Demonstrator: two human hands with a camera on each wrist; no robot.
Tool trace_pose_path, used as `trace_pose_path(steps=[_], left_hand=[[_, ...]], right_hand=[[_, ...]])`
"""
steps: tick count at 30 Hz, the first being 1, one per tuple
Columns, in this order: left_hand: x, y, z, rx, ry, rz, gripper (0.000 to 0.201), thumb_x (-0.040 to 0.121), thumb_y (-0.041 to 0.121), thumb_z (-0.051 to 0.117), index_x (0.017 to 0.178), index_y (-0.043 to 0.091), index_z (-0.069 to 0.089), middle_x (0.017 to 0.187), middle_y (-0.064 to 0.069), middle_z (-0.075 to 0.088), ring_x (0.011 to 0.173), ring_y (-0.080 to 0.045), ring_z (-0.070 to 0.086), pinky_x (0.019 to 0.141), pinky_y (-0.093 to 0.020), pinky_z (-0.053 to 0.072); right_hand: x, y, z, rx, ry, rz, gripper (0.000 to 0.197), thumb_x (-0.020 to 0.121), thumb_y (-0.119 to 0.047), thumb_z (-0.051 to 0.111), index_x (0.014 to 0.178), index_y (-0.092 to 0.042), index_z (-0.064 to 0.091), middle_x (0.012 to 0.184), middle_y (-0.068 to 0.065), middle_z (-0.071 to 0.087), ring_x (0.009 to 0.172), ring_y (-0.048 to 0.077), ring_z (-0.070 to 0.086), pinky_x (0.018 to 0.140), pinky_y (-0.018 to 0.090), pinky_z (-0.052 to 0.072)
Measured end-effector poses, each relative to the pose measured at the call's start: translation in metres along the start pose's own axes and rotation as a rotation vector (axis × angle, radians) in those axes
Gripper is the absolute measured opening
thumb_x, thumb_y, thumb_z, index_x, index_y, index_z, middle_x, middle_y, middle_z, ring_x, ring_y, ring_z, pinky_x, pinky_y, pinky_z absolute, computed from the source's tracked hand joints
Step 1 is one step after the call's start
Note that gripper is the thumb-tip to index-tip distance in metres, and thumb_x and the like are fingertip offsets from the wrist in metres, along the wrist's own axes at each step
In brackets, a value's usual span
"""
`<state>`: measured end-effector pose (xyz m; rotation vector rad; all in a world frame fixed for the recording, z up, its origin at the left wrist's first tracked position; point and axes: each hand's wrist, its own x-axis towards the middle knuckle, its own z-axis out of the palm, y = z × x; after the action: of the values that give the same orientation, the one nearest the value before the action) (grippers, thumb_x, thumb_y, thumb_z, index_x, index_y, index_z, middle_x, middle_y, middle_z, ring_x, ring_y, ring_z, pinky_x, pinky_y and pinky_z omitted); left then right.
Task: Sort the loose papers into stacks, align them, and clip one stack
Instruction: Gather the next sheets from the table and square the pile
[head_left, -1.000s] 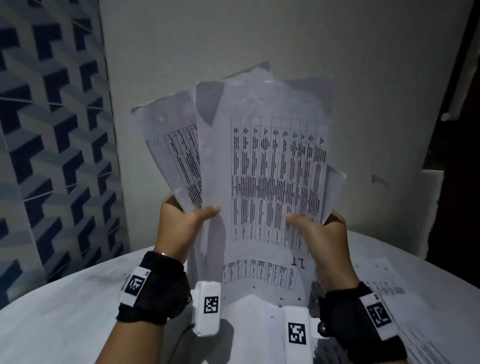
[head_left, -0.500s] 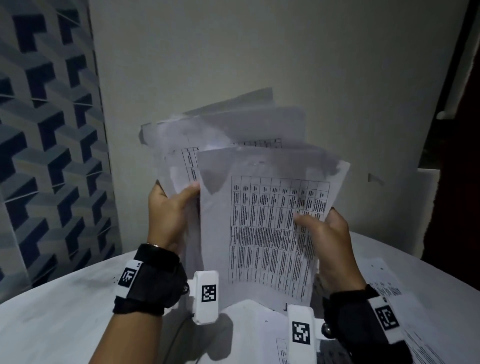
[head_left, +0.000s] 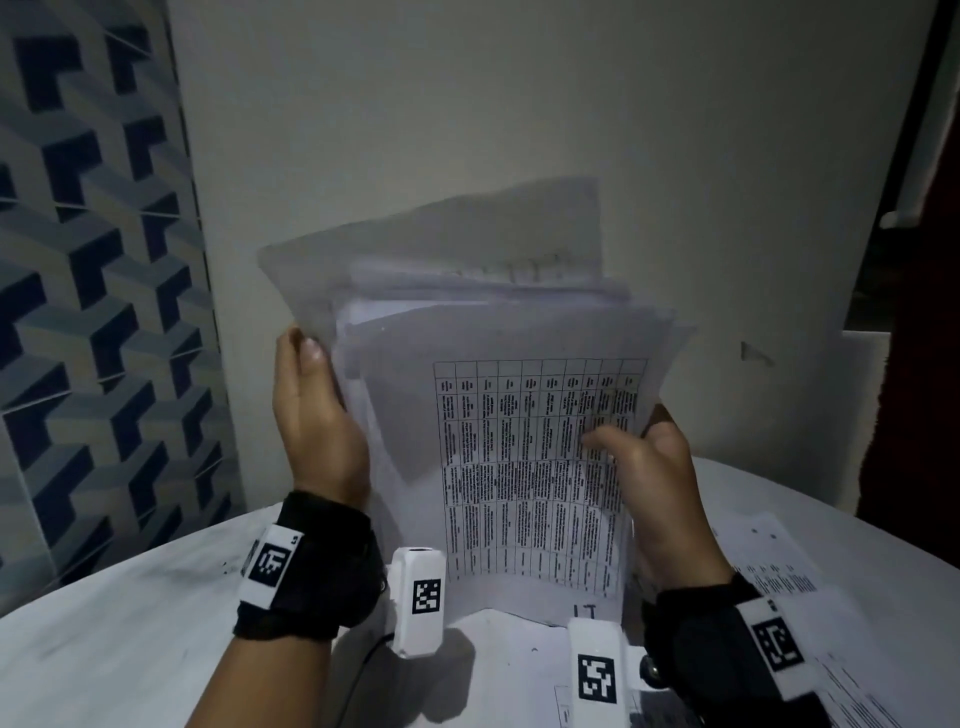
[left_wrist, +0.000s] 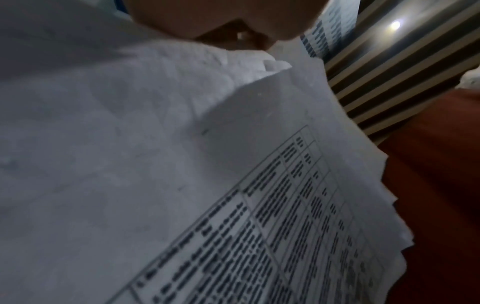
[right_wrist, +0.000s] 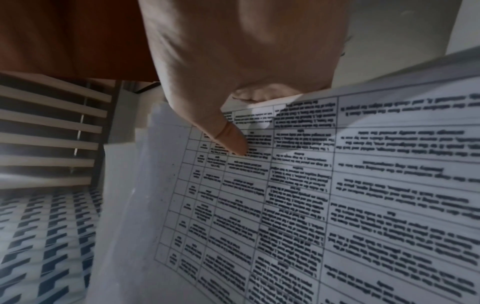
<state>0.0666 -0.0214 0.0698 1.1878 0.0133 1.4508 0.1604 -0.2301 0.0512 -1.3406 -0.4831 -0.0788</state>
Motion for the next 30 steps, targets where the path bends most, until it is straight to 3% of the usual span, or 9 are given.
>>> trace_pose_path(steps=[5,8,12,14,16,18,20,23,30], left_hand=[[-0.005,0.001,0.006,-0.124,-0.141,-0.11,0.059,0.103,0.056,0.031,0.12,0.021,0.075,0.119,-0.005,0.076,0.119,-0.019,0.067,0.1,-0.035,0.053],[-0.005,0.002,0.007,-0.093,-0.179,-0.076,0.061,0.104,0.043,0.03,0.135,0.001,0.062,0.115,-0.006,0.075,0.113,-0.019,0.068,0.096,-0.037,0.055],[-0.016,0.015,0.008,-0.093,-0.343,-0.075,0.086,0.105,0.042,0.001,0.077,0.043,0.082,0.072,0.018,0.076,0.073,0.007,0.071,0.067,-0.009,0.053],[-0.014,0.018,0.009,-0.054,-0.394,-0.054,0.081,0.086,0.054,0.004,0.093,0.033,0.082,0.078,0.019,0.077,0.079,0.007,0.072,0.069,-0.008,0.053],[-0.005,0.019,0.007,-0.117,-0.507,-0.048,0.092,0.082,0.072,0.017,0.138,0.013,0.058,0.115,0.005,0.077,0.106,-0.006,0.072,0.084,-0.018,0.057],[0.002,0.017,0.003,-0.075,-0.575,-0.033,0.109,0.068,0.089,0.05,0.142,0.009,0.048,0.129,-0.011,0.067,0.114,-0.013,0.068,0.09,-0.032,0.059],[0.002,0.015,0.0,0.062,-0.556,-0.052,0.073,0.071,0.066,0.074,0.125,0.02,0.054,0.104,-0.01,0.069,0.093,0.003,0.068,0.084,-0.03,0.061],[-0.004,0.003,-0.004,0.08,-0.461,-0.185,0.019,0.102,0.015,0.058,0.12,0.018,0.056,0.082,0.017,0.076,0.084,0.011,0.07,0.079,-0.022,0.059],[-0.004,0.003,0.001,0.272,-0.332,0.075,0.04,0.084,0.004,0.081,0.107,0.036,0.071,0.098,0.034,0.073,0.098,0.011,0.067,0.087,-0.024,0.059]], right_hand=[[0.001,0.006,0.002,0.001,-0.031,-0.018,0.044,0.088,0.001,0.064,0.114,-0.034,0.062,0.098,-0.027,0.074,0.096,-0.008,0.067,0.08,0.015,0.05],[-0.001,0.006,0.006,-0.032,-0.025,-0.054,0.062,0.088,-0.017,0.07,0.144,-0.032,0.049,0.128,-0.026,0.063,0.121,-0.001,0.057,0.106,0.027,0.046],[-0.003,0.004,0.007,-0.064,-0.028,-0.114,0.053,0.096,-0.016,0.069,0.133,-0.043,0.042,0.104,-0.044,0.038,0.093,-0.029,0.048,0.086,-0.003,0.034],[-0.001,0.006,0.006,-0.068,0.008,-0.167,0.042,0.094,-0.009,0.07,0.113,-0.042,0.053,0.103,-0.038,0.053,0.091,-0.026,0.055,0.075,-0.003,0.04],[-0.001,0.004,0.007,-0.081,0.058,-0.208,0.037,0.092,-0.005,0.07,0.108,-0.036,0.06,0.105,-0.024,0.067,0.096,-0.013,0.064,0.085,0.011,0.051],[0.0,0.001,0.005,-0.056,0.112,-0.225,0.03,0.091,-0.004,0.071,0.11,-0.026,0.064,0.109,-0.012,0.071,0.102,0.003,0.068,0.096,0.032,0.056],[0.0,-0.005,0.003,0.002,0.142,-0.255,0.035,0.091,-0.002,0.072,0.12,-0.021,0.066,0.113,-0.008,0.073,0.106,0.009,0.069,0.1,0.039,0.056],[-0.001,-0.014,0.001,-0.002,0.138,-0.342,0.036,0.092,-0.001,0.071,0.124,-0.015,0.066,0.116,-0.002,0.073,0.11,0.012,0.069,0.099,0.035,0.056],[-0.009,-0.015,0.009,-0.127,0.155,-0.522,0.013,0.093,-0.007,0.071,0.1,-0.014,0.062,0.091,-0.007,0.068,0.089,0.005,0.067,0.079,0.025,0.055]])
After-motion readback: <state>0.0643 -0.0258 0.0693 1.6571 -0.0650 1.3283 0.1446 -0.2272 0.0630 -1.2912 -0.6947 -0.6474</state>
